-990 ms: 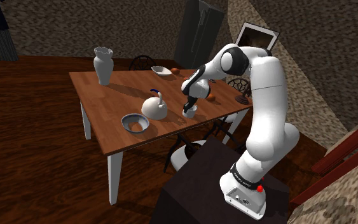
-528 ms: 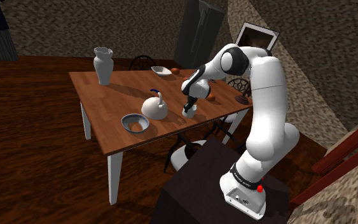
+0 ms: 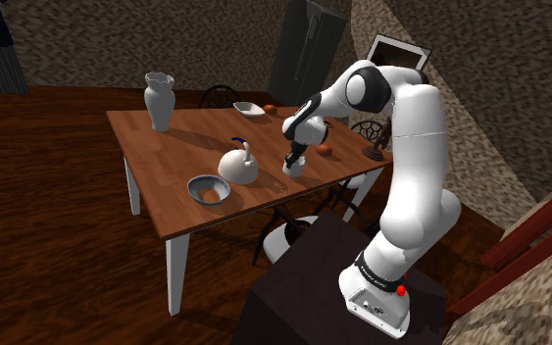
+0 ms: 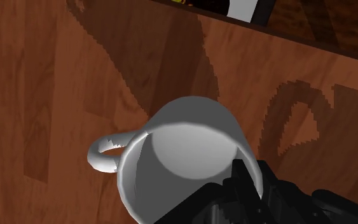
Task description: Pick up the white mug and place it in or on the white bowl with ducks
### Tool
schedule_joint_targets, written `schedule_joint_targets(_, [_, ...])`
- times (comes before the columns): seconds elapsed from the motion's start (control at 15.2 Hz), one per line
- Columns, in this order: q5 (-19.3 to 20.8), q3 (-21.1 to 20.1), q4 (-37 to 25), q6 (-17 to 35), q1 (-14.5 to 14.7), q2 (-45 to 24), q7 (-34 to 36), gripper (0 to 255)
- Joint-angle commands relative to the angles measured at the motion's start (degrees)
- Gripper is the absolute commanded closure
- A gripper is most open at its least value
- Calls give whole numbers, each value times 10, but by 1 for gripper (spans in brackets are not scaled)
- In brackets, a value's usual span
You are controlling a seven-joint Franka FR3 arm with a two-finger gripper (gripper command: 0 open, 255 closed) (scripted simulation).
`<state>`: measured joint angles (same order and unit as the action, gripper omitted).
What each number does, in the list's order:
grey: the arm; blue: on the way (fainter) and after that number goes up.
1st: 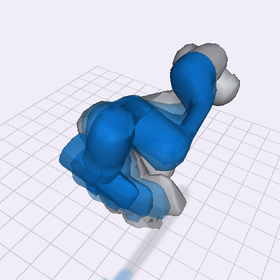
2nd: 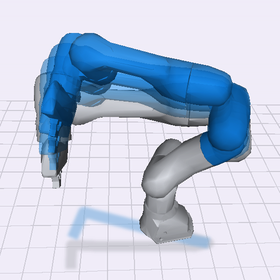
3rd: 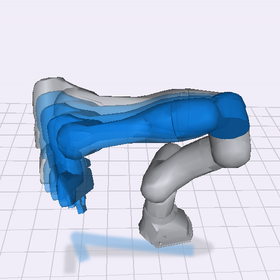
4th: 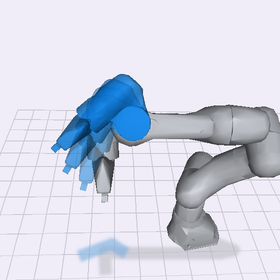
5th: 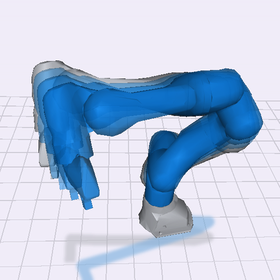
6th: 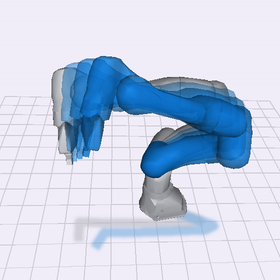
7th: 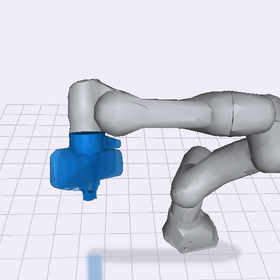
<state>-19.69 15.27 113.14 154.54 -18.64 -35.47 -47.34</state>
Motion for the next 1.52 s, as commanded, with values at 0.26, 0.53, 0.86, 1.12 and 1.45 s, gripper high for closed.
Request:
schedule_joint_targets(0.26, [16, 17, 7, -30, 13, 37, 12, 255])
schedule_joint_targets(0.53, [28, 28, 10, -51, 21, 61, 21, 255])
schedule_joint_targets(0.86, [44, 41, 11, -78, 31, 90, 32, 255])
schedule_joint_targets(1.12, [61, 46, 28, -83, 60, 113, 66, 255])
schedule_joint_targets(1.45, [87, 47, 59, -74, 124, 138, 145, 255])
